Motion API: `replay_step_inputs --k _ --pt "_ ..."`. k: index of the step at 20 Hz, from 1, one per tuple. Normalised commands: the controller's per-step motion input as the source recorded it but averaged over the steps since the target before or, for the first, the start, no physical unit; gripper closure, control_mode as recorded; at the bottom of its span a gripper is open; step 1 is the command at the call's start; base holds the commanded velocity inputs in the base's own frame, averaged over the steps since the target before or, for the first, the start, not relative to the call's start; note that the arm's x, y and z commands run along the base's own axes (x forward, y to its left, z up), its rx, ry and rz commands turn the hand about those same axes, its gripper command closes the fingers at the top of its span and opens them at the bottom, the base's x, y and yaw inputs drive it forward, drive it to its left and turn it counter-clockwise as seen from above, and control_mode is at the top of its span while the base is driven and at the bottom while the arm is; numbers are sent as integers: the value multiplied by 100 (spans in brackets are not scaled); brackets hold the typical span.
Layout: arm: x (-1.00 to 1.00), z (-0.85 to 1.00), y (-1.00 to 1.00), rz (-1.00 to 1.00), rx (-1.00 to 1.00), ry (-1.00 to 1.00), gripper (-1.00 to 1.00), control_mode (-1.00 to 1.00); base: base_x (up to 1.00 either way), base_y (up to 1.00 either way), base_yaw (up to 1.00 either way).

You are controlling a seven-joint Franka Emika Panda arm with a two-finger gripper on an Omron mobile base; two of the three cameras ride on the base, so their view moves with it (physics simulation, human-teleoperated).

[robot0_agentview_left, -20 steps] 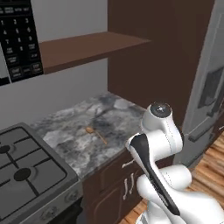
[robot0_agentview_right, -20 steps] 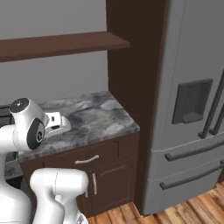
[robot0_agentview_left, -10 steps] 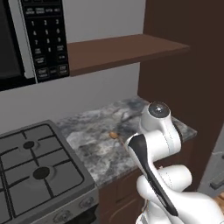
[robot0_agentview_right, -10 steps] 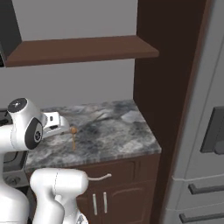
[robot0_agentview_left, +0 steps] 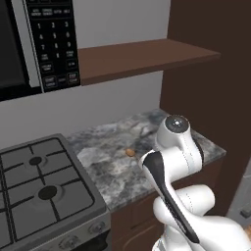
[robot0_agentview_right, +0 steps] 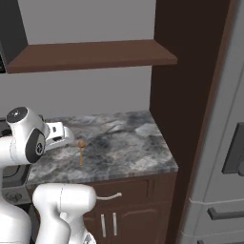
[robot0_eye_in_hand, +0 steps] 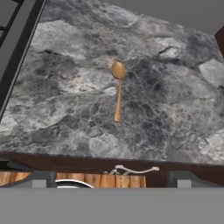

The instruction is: Take the fork and place it on the left side of the plate. Then take the spoon and place it on the right side of the plate. Make sure they're directly next to the plate.

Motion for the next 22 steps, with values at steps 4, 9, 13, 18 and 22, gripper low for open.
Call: replay_step_inputs --k 4,9,13,18,22 --pt "0 0 0 0 0 0 -100 100 88 -37 15" --pt "0 0 0 0 0 0 -100 100 75 -41 21" --pt "0 0 0 0 0 0 -100 100 51 -35 22" --pt "79 -38 -26 5 14 0 -100 -100 0 0 0" --pt "75 -49 -7 -2 8 2 -100 -100 0 0 0"
